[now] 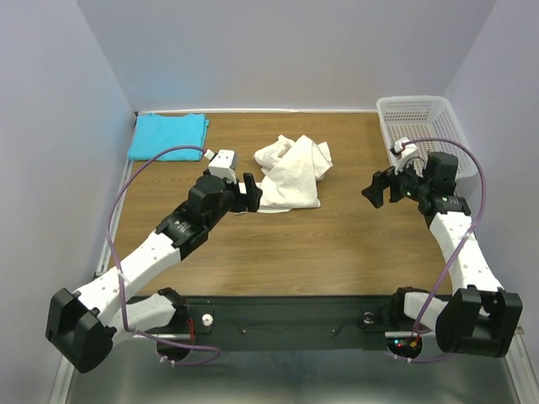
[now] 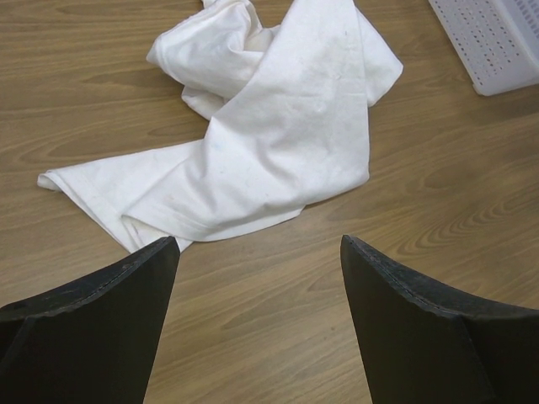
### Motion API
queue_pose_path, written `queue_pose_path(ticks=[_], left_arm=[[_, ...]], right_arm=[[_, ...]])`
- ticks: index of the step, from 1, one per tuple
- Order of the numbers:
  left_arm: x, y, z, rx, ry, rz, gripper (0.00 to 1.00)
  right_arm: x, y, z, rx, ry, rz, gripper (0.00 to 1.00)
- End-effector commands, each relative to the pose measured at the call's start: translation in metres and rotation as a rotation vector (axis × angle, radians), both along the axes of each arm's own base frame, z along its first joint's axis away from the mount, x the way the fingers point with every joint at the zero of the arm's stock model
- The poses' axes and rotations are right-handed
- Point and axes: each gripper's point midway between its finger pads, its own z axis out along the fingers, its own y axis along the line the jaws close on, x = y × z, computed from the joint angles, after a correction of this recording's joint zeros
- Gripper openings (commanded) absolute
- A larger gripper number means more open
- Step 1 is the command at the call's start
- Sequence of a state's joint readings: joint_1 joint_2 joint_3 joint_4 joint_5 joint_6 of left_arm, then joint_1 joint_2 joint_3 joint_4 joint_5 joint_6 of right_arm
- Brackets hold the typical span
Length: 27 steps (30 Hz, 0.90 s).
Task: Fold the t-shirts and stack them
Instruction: Flatten the tshirt out
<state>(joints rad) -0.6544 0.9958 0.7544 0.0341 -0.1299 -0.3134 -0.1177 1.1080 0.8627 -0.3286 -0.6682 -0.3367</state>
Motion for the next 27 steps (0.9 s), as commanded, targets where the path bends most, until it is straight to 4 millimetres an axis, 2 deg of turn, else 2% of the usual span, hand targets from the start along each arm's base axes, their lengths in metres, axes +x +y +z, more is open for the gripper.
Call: queue_pose_path(ticks=[1, 9, 10, 11, 12, 15, 16, 19, 20, 21, 22, 23, 24, 25, 26, 27], left_arm=[[0.010, -0.012, 0.036, -0.044, -0.080, -0.035, 0.89], [0.019, -0.034, 0.032, -0.020, -0.040, -0.116, 0.89], [0.022, -0.038, 0.025, -0.011, -0.022, -0.125, 0.89], [0.023, -0.046, 0.028, -0.021, -0.021, -0.152, 0.89], [0.027, -0.052, 0.021, -0.011, 0.000, -0.171, 0.89], [0.039, -0.065, 0.025, -0.011, -0.002, -0.189, 0.89], [0.045, -0.071, 0.015, 0.004, 0.023, -0.197, 0.89], [0.065, -0.086, 0.014, 0.024, 0.023, -0.206, 0.89], [0.074, -0.092, 0.024, 0.018, 0.004, -0.209, 0.88], [0.080, -0.096, 0.024, 0.023, 0.002, -0.211, 0.88], [0.088, -0.102, 0.007, 0.050, 0.035, -0.214, 0.87], [0.097, -0.109, 0.017, 0.050, 0.012, -0.218, 0.86], [0.105, -0.113, -0.003, 0.082, 0.049, -0.216, 0.86], [0.111, -0.116, -0.008, 0.099, 0.055, -0.215, 0.85], [0.120, -0.120, -0.001, 0.110, 0.035, -0.210, 0.86], [0.126, -0.120, -0.006, 0.131, 0.040, -0.198, 0.85]], right_arm=[[-0.001, -0.001, 0.009, 0.010, -0.044, 0.001, 1.00], [-0.007, -0.002, 0.004, 0.017, -0.041, 0.008, 1.00], [-0.007, -0.001, 0.003, 0.017, -0.039, 0.009, 1.00], [-0.008, -0.001, 0.003, 0.018, -0.039, 0.009, 1.00], [-0.009, -0.001, 0.001, 0.022, -0.034, 0.011, 1.00], [-0.011, 0.000, -0.002, 0.029, -0.029, 0.019, 1.00], [-0.011, 0.000, -0.003, 0.033, -0.026, 0.020, 1.00], [-0.012, -0.001, -0.004, 0.034, -0.025, 0.017, 1.00], [-0.013, 0.000, -0.006, 0.035, -0.022, 0.020, 1.00], [-0.013, 0.000, -0.005, 0.036, -0.023, 0.021, 1.00], [-0.013, 0.000, -0.005, 0.037, -0.023, 0.024, 1.00], [-0.014, 0.000, -0.006, 0.038, -0.021, 0.023, 1.00], [-0.014, -0.001, -0.007, 0.039, -0.019, 0.022, 1.00], [-0.014, 0.000, -0.006, 0.039, -0.020, 0.023, 1.00], [-0.014, -0.001, -0.007, 0.039, -0.018, 0.023, 1.00], [-0.014, -0.001, -0.007, 0.041, -0.017, 0.022, 1.00]])
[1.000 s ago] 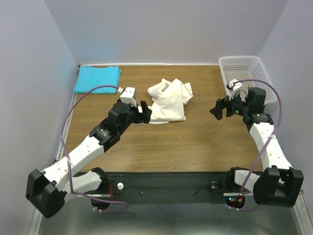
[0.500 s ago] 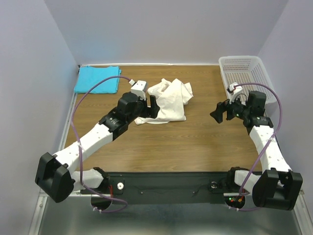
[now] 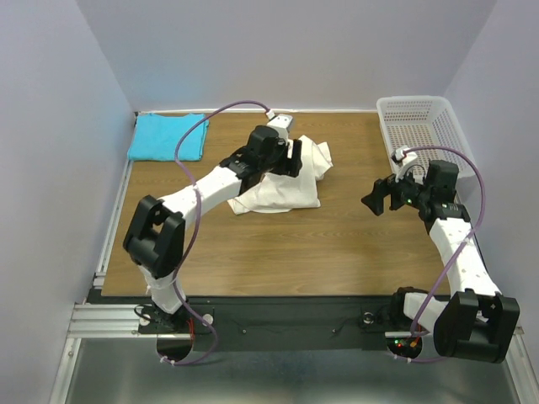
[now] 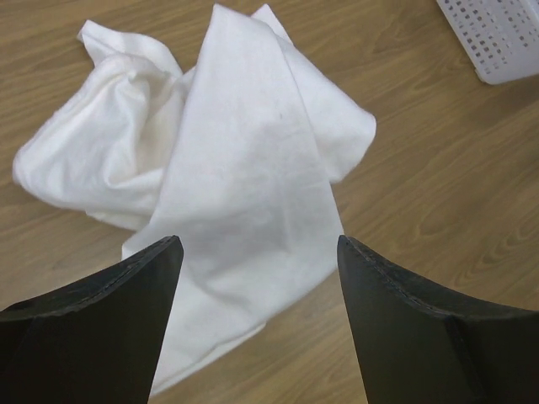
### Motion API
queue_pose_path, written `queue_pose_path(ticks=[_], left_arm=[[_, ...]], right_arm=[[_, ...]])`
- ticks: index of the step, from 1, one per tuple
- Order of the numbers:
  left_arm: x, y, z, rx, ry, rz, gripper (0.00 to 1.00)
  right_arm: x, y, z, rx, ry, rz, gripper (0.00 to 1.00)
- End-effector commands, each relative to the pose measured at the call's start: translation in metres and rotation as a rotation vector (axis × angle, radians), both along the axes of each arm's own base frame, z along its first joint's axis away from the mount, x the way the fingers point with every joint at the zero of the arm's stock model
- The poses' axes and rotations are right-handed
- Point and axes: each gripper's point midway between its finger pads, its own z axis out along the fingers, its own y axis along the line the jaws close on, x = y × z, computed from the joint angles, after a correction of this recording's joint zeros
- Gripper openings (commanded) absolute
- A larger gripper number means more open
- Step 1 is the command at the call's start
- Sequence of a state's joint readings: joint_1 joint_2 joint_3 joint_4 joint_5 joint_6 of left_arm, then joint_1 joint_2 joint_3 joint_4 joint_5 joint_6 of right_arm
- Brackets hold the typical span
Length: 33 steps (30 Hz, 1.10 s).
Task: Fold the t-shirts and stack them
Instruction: Flatten the tshirt out
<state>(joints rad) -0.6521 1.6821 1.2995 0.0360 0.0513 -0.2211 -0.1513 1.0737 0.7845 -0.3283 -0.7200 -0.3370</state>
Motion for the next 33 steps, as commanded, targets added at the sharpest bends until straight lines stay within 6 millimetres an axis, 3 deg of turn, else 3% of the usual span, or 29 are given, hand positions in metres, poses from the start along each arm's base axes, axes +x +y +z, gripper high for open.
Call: queue_pose_path(ticks=[1, 2, 3, 5, 6, 9, 14, 18, 19, 20, 21, 23, 24, 26, 27, 29, 30, 31, 33], left_arm=[[0.031, -0.006, -0.001, 0.070, -0.043, 0.011, 0.85], [0.040, -0.009, 0.006, 0.075, -0.068, 0.023, 0.86], [0.048, -0.009, -0.007, 0.111, -0.065, 0.030, 0.86], [0.054, -0.011, -0.011, 0.144, -0.055, 0.032, 0.85], [0.057, -0.013, -0.026, 0.169, -0.031, 0.023, 0.85], [0.063, -0.020, -0.028, 0.171, -0.028, 0.009, 0.84], [0.070, -0.024, -0.035, 0.184, -0.015, 0.012, 0.72], [0.068, -0.028, -0.036, 0.179, -0.009, -0.014, 0.32], [0.064, -0.033, -0.028, 0.151, -0.018, -0.046, 0.13], [0.059, -0.033, -0.030, 0.147, -0.015, -0.062, 0.06], [0.058, -0.034, -0.015, 0.123, -0.045, -0.072, 0.00], [0.045, -0.037, -0.012, 0.099, -0.048, -0.120, 0.00], [0.039, -0.037, 0.006, 0.067, -0.081, -0.141, 0.00], [0.017, -0.043, 0.009, 0.029, -0.073, -0.223, 0.00], [0.003, -0.047, 0.028, -0.015, -0.100, -0.276, 0.00], [-0.019, -0.051, 0.037, -0.045, -0.106, -0.338, 0.00], [-0.039, -0.053, 0.026, -0.045, -0.079, -0.382, 0.00], [-0.058, -0.056, 0.043, -0.085, -0.101, -0.438, 0.00], [-0.095, -0.062, 0.031, -0.104, -0.051, -0.510, 0.00]], right_arm=[[0.001, 0.001, 0.010, 0.010, -0.052, 0.015, 1.00], [0.001, 0.001, 0.010, 0.011, -0.052, 0.016, 1.00], [0.000, 0.000, 0.009, 0.013, -0.048, 0.016, 1.00], [0.000, 0.001, 0.007, 0.013, -0.047, 0.020, 1.00], [0.000, 0.000, 0.005, 0.013, -0.042, 0.017, 1.00], [0.000, -0.001, 0.003, 0.009, -0.039, 0.015, 1.00], [-0.001, -0.004, -0.002, 0.016, -0.027, 0.013, 1.00], [-0.002, -0.003, -0.003, 0.022, -0.025, 0.020, 1.00], [-0.002, -0.003, -0.003, 0.023, -0.023, 0.019, 1.00], [-0.003, -0.003, -0.003, 0.023, -0.025, 0.020, 1.00], [-0.003, -0.003, -0.003, 0.025, -0.024, 0.021, 1.00], [-0.003, -0.003, -0.003, 0.025, -0.024, 0.019, 1.00], [-0.003, -0.003, -0.003, 0.026, -0.026, 0.019, 1.00], [-0.003, -0.004, -0.003, 0.027, -0.024, 0.017, 1.00], [-0.003, -0.004, -0.003, 0.027, -0.026, 0.019, 1.00], [-0.003, -0.004, -0.002, 0.024, -0.028, 0.017, 1.00], [-0.003, -0.005, -0.002, 0.023, -0.029, 0.015, 1.00], [-0.003, -0.005, -0.002, 0.022, -0.029, 0.013, 1.00], [-0.002, -0.007, -0.003, 0.018, -0.029, 0.009, 1.00]])
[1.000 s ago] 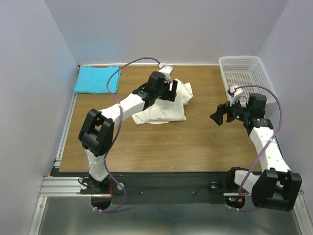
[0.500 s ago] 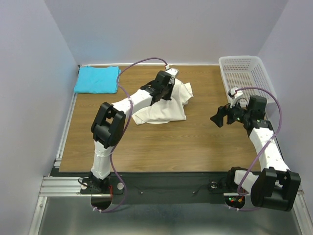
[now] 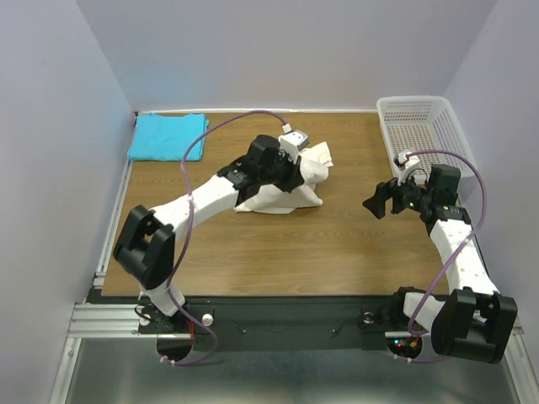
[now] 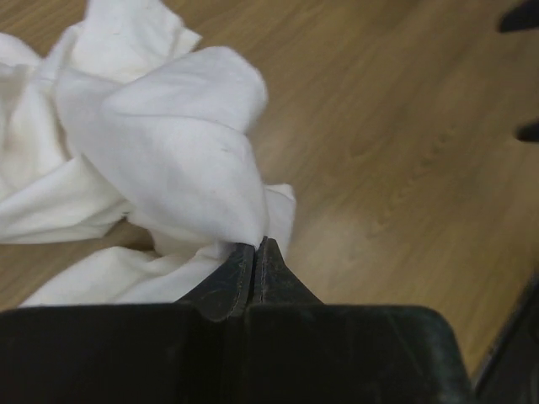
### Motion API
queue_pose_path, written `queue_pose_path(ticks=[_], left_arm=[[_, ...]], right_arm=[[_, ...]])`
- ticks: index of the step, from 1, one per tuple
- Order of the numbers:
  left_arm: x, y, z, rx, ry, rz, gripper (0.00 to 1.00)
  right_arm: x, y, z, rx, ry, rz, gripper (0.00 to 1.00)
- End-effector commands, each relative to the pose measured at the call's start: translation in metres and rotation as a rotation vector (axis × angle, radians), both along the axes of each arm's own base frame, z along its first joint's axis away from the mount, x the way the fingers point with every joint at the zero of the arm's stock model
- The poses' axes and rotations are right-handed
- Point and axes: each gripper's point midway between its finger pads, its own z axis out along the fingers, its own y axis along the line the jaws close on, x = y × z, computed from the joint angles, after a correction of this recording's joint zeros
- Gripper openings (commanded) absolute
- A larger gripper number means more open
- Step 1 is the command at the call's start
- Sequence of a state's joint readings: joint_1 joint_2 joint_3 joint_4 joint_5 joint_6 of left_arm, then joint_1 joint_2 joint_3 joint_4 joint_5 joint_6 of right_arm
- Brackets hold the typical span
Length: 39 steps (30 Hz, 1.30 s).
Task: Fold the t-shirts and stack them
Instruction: Flatten the tshirt out
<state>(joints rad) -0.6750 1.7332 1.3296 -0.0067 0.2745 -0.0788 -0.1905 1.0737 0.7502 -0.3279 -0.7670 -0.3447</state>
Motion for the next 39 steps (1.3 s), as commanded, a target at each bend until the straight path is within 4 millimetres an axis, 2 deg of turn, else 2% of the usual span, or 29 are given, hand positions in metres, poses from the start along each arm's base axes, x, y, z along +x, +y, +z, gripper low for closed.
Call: queue_pose_path(ticks=[1, 2, 3, 4, 5, 6, 11, 12, 13, 14, 15, 16, 18, 19, 20, 21, 22, 24, 25, 28, 29, 30, 31, 32, 34, 35, 37, 38, 39], left_arm=[[-0.084, -0.032, 0.060, -0.189, -0.054, -0.268, 0.00], [-0.098, -0.033, 0.056, -0.200, -0.022, -0.289, 0.00], [-0.125, -0.037, 0.045, -0.195, 0.017, -0.336, 0.00], [-0.141, -0.039, 0.040, -0.205, 0.063, -0.366, 0.00], [-0.158, -0.037, 0.022, -0.186, 0.116, -0.389, 0.00], [-0.181, -0.042, 0.015, -0.181, 0.150, -0.439, 0.00], [-0.243, -0.029, -0.039, -0.097, 0.328, -0.473, 0.00], [-0.246, -0.026, -0.044, -0.087, 0.341, -0.462, 0.00], [-0.244, -0.023, -0.047, -0.078, 0.346, -0.427, 0.00], [-0.242, -0.020, -0.050, -0.068, 0.342, -0.400, 0.06], [-0.238, -0.016, -0.052, -0.055, 0.329, -0.369, 0.17], [-0.226, -0.011, -0.048, -0.042, 0.284, -0.302, 0.42], [-0.210, -0.006, -0.024, -0.062, 0.202, -0.233, 0.63], [-0.196, -0.002, -0.015, -0.057, 0.142, -0.168, 0.75], [-0.186, 0.002, 0.006, -0.084, 0.083, -0.137, 0.79], [-0.178, 0.006, 0.016, -0.094, 0.047, -0.105, 0.82], [-0.166, 0.012, 0.023, -0.093, 0.009, -0.051, 0.86], [-0.145, 0.028, 0.038, -0.119, -0.035, 0.025, 0.87], [-0.137, 0.034, 0.040, -0.125, -0.041, 0.059, 0.87], [-0.107, 0.058, 0.037, -0.147, -0.021, 0.176, 0.87], [-0.101, 0.062, 0.036, -0.153, -0.015, 0.201, 0.87], [-0.098, 0.066, 0.031, -0.162, 0.003, 0.229, 0.87], [-0.092, 0.070, 0.032, -0.175, 0.000, 0.257, 0.87], [-0.088, 0.074, 0.028, -0.176, 0.006, 0.279, 0.87], [-0.086, 0.077, 0.027, -0.196, 0.019, 0.304, 0.86], [-0.084, 0.083, 0.021, -0.186, 0.019, 0.339, 0.86], [-0.085, 0.089, 0.021, -0.205, 0.026, 0.373, 0.86], [-0.089, 0.094, 0.010, -0.195, 0.040, 0.385, 0.86], [-0.091, 0.098, 0.013, -0.213, 0.035, 0.394, 0.86]], right_arm=[[0.004, -0.002, 0.009, -0.010, -0.056, 0.008, 1.00], [0.005, -0.003, 0.008, -0.013, -0.054, 0.002, 1.00], [0.005, -0.004, 0.009, -0.013, -0.056, 0.001, 1.00], [0.005, -0.004, 0.009, -0.014, -0.054, 0.000, 1.00], [0.005, -0.004, 0.009, -0.015, -0.054, 0.000, 1.00], [0.006, -0.004, 0.009, -0.014, -0.054, 0.000, 1.00], [0.007, -0.002, 0.007, -0.006, -0.045, 0.014, 1.00], [0.007, -0.001, 0.006, -0.001, -0.041, 0.022, 1.00], [0.009, -0.001, 0.007, 0.006, -0.038, 0.026, 1.00], [0.009, 0.001, 0.007, 0.012, -0.033, 0.034, 1.00], [0.009, 0.003, 0.004, 0.029, -0.015, 0.049, 1.00], [0.011, 0.005, 0.007, 0.038, -0.010, 0.059, 1.00], [0.012, 0.011, 0.002, 0.072, 0.034, 0.099, 1.00], [0.014, 0.012, 0.003, 0.081, 0.046, 0.110, 1.00], [0.017, 0.014, 0.003, 0.099, 0.072, 0.133, 1.00], [0.018, 0.016, 0.010, 0.100, 0.061, 0.144, 1.00], [0.021, 0.018, 0.004, 0.108, 0.089, 0.156, 1.00], [0.028, 0.025, 0.012, 0.091, 0.085, 0.193, 1.00], [0.031, 0.028, 0.002, 0.085, 0.126, 0.201, 1.00], [0.043, 0.049, 0.010, 0.056, 0.124, 0.267, 0.99], [0.048, 0.053, 0.000, 0.043, 0.158, 0.268, 0.99], [0.050, 0.065, -0.001, 0.031, 0.164, 0.300, 0.98], [0.057, 0.077, 0.007, 0.014, 0.142, 0.326, 0.98], [0.056, 0.094, -0.005, -0.017, 0.173, 0.365, 0.98], [0.065, 0.110, -0.003, -0.074, 0.151, 0.399, 0.98], [0.062, 0.129, -0.012, -0.093, 0.166, 0.445, 0.98], [0.066, 0.142, -0.018, -0.125, 0.171, 0.470, 0.97], [0.073, 0.148, -0.012, -0.144, 0.148, 0.474, 0.96], [0.073, 0.157, -0.021, -0.158, 0.165, 0.494, 0.95]])
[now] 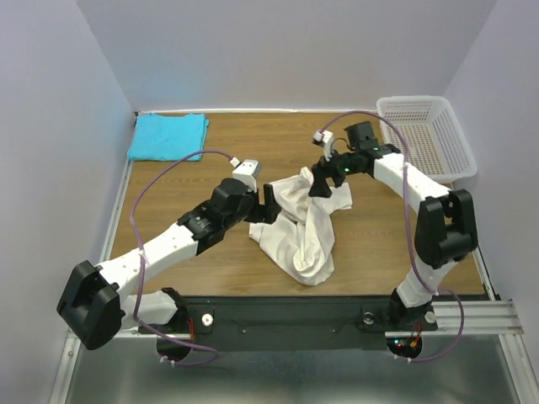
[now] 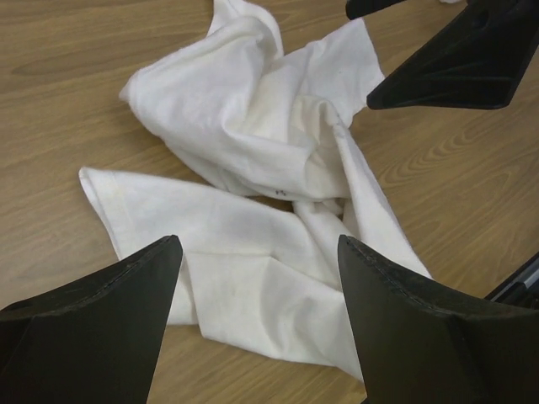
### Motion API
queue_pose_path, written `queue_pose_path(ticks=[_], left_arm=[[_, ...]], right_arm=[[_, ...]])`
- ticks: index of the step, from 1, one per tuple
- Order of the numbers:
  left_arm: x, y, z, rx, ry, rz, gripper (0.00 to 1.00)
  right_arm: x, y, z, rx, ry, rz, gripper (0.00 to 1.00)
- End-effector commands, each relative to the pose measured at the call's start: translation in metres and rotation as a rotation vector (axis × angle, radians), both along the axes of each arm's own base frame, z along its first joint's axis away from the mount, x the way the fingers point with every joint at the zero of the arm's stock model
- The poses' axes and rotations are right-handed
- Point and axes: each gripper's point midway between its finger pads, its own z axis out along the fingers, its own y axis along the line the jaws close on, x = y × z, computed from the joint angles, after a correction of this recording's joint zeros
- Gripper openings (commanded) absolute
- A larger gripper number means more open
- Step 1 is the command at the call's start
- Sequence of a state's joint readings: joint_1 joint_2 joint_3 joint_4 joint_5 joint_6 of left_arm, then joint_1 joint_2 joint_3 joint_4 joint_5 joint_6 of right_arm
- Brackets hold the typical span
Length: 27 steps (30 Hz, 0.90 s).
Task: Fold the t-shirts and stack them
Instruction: Flatten the tshirt out
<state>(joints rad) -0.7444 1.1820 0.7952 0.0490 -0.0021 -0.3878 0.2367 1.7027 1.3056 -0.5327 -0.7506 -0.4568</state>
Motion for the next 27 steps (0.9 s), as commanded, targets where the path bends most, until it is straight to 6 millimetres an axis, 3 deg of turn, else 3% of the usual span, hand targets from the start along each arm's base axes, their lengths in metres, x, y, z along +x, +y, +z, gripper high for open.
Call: queue_pose_path(ticks=[1, 5, 10, 15, 22, 23, 26, 27], left_arm=[[-0.001, 0.015, 0.007, -0.078, -0.023, 0.089, 0.86], [-0.014, 0.029, -0.011, -0.113, 0.018, 0.133, 0.86], [-0.019, 0.036, -0.013, -0.143, 0.017, 0.149, 0.86], [-0.020, 0.037, -0.024, -0.141, 0.039, 0.153, 0.86], [-0.018, 0.031, -0.037, -0.160, 0.070, 0.153, 0.86], [-0.017, 0.031, -0.038, -0.166, 0.076, 0.157, 0.86], [-0.018, 0.028, -0.043, -0.185, 0.088, 0.151, 0.86], [-0.017, 0.027, -0.045, -0.184, 0.095, 0.154, 0.86]], right_arm=[[0.014, 0.018, 0.002, -0.081, -0.056, 0.037, 0.95], [0.014, 0.037, -0.006, -0.153, -0.091, 0.076, 0.92], [0.019, 0.045, -0.021, -0.214, -0.082, 0.064, 0.86], [0.024, 0.042, -0.039, -0.257, -0.046, 0.032, 0.69], [0.008, 0.048, -0.050, -0.263, 0.011, 0.071, 0.35], [0.008, 0.048, -0.048, -0.261, 0.008, 0.072, 0.20], [0.023, 0.042, -0.023, -0.287, -0.071, 0.019, 0.01], [0.034, 0.039, -0.005, -0.288, -0.118, -0.016, 0.00]])
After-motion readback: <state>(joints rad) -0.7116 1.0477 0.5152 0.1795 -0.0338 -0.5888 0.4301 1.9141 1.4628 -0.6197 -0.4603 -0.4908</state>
